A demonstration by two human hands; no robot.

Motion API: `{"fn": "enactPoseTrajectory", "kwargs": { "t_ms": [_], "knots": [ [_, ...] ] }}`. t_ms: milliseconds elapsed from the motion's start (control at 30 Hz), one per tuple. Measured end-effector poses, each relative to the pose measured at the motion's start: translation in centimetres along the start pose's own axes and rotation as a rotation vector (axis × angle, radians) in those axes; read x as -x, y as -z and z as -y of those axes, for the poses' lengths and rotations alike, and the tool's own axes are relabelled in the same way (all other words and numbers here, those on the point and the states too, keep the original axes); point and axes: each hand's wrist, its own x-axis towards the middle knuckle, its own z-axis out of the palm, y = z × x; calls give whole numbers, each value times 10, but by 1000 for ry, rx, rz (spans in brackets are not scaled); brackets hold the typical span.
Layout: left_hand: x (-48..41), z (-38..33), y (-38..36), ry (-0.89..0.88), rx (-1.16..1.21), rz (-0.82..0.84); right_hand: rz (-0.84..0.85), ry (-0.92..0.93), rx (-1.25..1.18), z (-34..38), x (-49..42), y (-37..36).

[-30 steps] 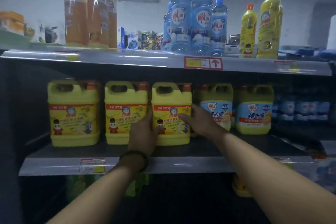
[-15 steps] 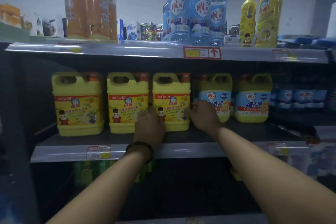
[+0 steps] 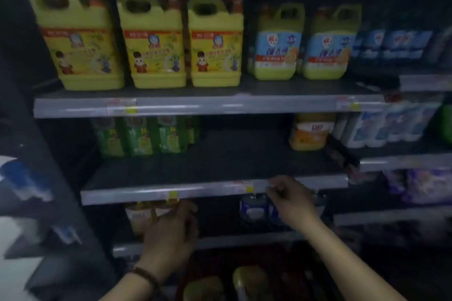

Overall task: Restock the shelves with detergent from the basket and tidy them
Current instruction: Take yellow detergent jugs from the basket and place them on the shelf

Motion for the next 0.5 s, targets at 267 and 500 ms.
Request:
{"fn": "enactPoseTrajectory", "kwargs": {
  "t_ms": [267, 500],
  "knots": [
    [101, 15, -121, 71, -58, 580, 208, -409, 51, -156, 117, -98],
    [148, -7, -207, 108, -24, 820, 415, -658, 94, -260, 204, -150]
  ]
}}
